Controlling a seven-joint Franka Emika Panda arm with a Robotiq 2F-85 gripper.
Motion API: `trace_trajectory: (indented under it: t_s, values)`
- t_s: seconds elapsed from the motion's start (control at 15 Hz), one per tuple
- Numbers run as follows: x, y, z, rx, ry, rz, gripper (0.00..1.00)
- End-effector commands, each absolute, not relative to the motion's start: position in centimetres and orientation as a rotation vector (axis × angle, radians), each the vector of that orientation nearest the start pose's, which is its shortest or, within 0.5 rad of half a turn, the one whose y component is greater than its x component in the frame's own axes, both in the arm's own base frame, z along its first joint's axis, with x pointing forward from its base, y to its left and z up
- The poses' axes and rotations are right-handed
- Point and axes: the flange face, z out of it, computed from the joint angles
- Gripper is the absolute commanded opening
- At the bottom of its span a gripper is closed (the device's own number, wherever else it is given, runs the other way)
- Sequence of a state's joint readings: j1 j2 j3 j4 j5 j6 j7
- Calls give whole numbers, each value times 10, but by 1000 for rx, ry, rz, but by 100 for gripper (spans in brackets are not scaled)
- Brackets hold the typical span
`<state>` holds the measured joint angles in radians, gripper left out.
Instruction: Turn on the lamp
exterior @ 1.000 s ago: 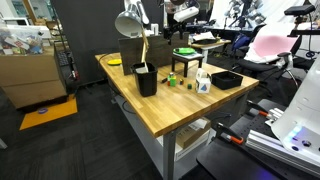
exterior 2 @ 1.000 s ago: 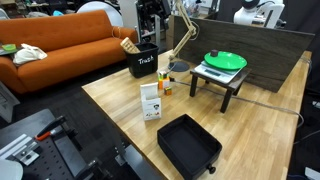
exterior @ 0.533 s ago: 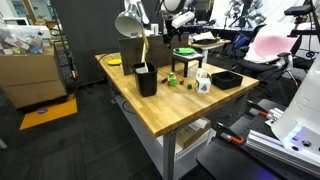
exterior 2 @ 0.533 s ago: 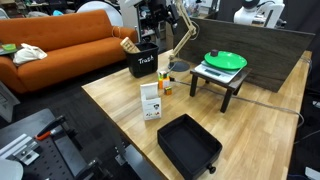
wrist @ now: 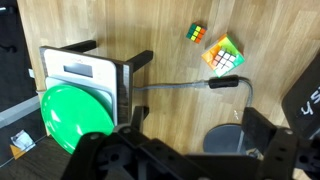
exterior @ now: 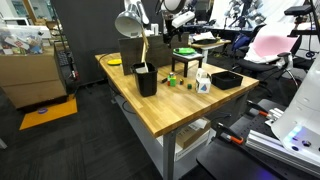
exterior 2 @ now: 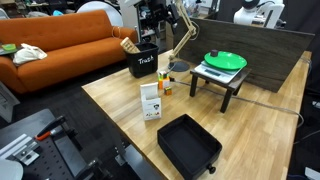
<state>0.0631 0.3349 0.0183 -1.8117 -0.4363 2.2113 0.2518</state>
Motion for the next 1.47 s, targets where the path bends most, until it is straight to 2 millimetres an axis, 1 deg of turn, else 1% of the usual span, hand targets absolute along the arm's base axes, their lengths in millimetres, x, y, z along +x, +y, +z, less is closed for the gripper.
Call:
trace_trajectory:
  t_s: [0.0, 0.2, 0.47, 0.6, 0.67, 0.93, 1.27, 1.4]
  values:
    - [646, 34, 364, -3473, -180, -227, 100]
    - [653, 30, 363, -3434, -344, -308, 100]
    - [667, 19, 362, -3310, -515, -454, 100]
    - [672, 15, 354, -3242, -573, -456, 100]
    - [673, 14, 346, -3217, -602, -432, 100]
    - [683, 13, 325, -3185, -687, -350, 100]
    - [706, 10, 316, -3185, -736, -358, 100]
    - [714, 9, 310, -3185, -740, -344, 100]
